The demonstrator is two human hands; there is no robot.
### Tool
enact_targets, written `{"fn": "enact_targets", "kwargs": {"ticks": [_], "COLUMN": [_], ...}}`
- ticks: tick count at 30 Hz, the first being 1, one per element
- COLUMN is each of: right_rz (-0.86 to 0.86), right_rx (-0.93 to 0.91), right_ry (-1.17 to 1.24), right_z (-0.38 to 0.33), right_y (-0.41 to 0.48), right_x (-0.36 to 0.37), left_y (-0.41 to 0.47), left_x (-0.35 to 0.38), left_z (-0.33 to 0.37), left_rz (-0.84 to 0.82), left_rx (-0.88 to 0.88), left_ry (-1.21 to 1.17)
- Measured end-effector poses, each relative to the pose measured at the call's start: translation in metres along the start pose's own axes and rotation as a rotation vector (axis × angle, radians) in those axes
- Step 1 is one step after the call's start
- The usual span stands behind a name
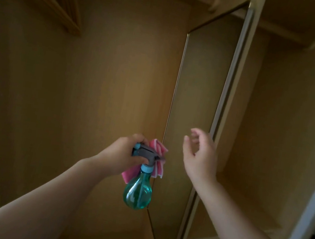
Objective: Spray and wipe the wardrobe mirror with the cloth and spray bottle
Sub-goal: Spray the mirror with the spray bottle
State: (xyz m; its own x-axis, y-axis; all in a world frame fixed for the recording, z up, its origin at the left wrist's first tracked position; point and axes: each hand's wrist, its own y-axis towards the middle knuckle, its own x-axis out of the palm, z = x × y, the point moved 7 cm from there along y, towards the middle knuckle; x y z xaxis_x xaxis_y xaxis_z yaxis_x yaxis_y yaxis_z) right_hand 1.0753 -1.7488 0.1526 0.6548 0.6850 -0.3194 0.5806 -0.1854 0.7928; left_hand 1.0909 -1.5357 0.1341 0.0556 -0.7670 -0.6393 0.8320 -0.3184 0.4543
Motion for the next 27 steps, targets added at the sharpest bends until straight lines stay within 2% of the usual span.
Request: {"fn": "enact_targets", "kwargs": {"ticks": [2, 4, 7, 9, 11, 15, 21, 27], "right_rz": [0.182, 0.192, 0.024, -0.117, -0.191, -0.214, -0.382, -0.329], "right_rx": [0.05, 0.168, 0.366, 0.427, 0.425, 0.416, 0.435, 0.477], "right_ry": [-0.07, -0.104, -0.117, -0.097, -0.077, -0.046, 0.007, -0.048], "right_z": [0.015, 0.035, 0.065, 0.081, 0.089, 0.096, 0.096, 0.091], "right_y": [0.008, 0.012, 0.017, 0.02, 0.024, 0.032, 0.03, 0.019], "right_x": [-0.029, -0.038, -0.027, -0.012, -0.002, 0.0, 0.006, -0.002], "left_y": [0.001, 0.002, 0.002, 0.002, 0.002, 0.003, 0.006, 0.007], "left_x": [0.0, 0.002, 0.004, 0.004, 0.004, 0.002, 0.003, -0.003], "left_z": [0.003, 0.007, 0.011, 0.013, 0.014, 0.013, 0.016, 0.022], "left_rz": [0.006, 0.008, 0.005, 0.003, 0.006, 0.011, -0.015, -0.026], "left_rx": [-0.004, -0.007, -0.013, -0.015, -0.015, -0.014, 0.0, 0.03], "left_ry": [0.002, 0.004, 0.017, 0.019, 0.029, 0.029, 0.026, -0.012]}}
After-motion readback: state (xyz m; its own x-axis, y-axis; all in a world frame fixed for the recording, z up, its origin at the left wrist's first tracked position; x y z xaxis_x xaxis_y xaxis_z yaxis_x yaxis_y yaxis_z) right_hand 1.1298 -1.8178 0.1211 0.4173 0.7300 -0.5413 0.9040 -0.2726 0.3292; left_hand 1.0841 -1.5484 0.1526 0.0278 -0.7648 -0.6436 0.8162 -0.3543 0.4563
